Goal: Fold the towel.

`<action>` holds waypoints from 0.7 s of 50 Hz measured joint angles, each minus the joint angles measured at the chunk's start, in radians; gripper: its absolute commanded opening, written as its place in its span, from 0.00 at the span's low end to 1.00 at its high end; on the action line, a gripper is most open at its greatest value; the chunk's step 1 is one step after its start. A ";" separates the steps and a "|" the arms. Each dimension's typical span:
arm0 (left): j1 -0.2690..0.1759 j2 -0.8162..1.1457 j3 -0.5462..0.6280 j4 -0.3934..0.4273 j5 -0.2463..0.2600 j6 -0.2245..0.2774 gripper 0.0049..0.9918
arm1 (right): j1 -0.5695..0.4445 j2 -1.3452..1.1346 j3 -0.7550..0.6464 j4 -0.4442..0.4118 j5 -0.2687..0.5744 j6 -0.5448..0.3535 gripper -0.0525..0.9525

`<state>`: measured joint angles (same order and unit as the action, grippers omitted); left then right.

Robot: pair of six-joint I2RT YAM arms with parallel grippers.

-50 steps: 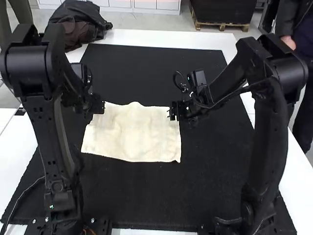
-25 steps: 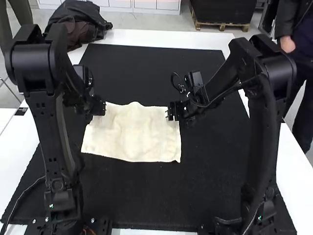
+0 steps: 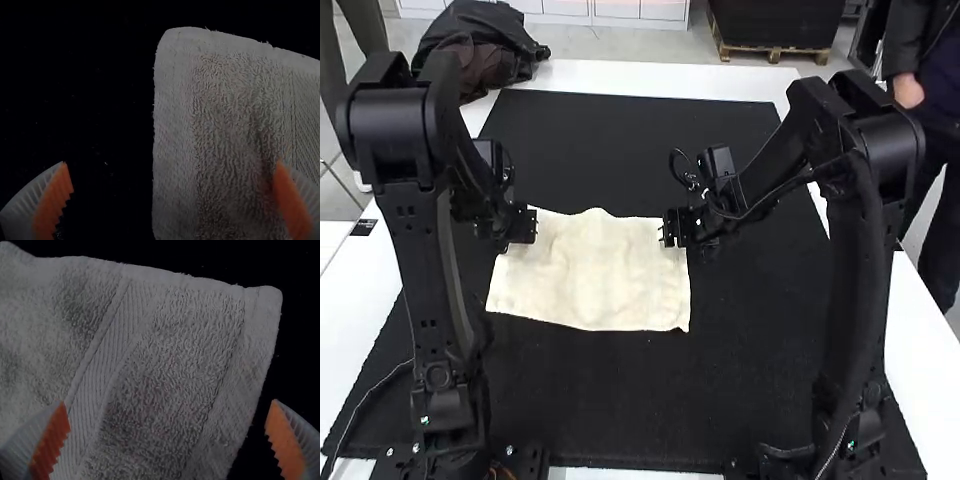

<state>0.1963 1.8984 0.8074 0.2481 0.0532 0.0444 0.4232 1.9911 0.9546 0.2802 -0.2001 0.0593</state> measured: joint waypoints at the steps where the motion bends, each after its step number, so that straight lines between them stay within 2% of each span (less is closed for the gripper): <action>1: 0.000 0.001 0.000 0.002 0.000 0.001 0.93 | 0.000 0.000 0.000 0.000 0.001 0.000 0.96; 3: 0.000 0.001 0.000 0.003 0.000 0.004 0.89 | 0.000 0.000 0.000 0.000 0.001 -0.001 0.94; 6: 0.000 0.001 0.000 0.004 0.001 0.008 0.77 | 0.000 0.000 0.000 0.000 0.002 -0.003 0.76; 8: 0.000 0.001 0.000 0.006 0.001 0.012 0.64 | 0.000 0.001 0.000 -0.001 0.004 -0.004 0.59; 13: 0.000 0.005 0.000 0.013 0.004 0.027 0.22 | -0.001 0.020 0.005 0.003 0.015 -0.010 0.02; 15: 0.000 0.012 0.000 0.019 0.006 0.031 0.05 | -0.005 0.025 0.006 0.006 0.025 -0.011 0.03; 16: 0.000 0.017 0.000 0.027 0.009 0.034 0.02 | -0.008 0.027 0.006 0.006 0.023 -0.011 0.03; 35: 0.000 0.027 0.000 0.056 0.007 0.068 0.02 | -0.039 0.027 0.009 0.008 -0.032 0.001 0.03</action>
<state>0.1963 1.9255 0.8074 0.3038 0.0605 0.1123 0.3847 2.0182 0.9638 0.2878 -0.2317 0.0605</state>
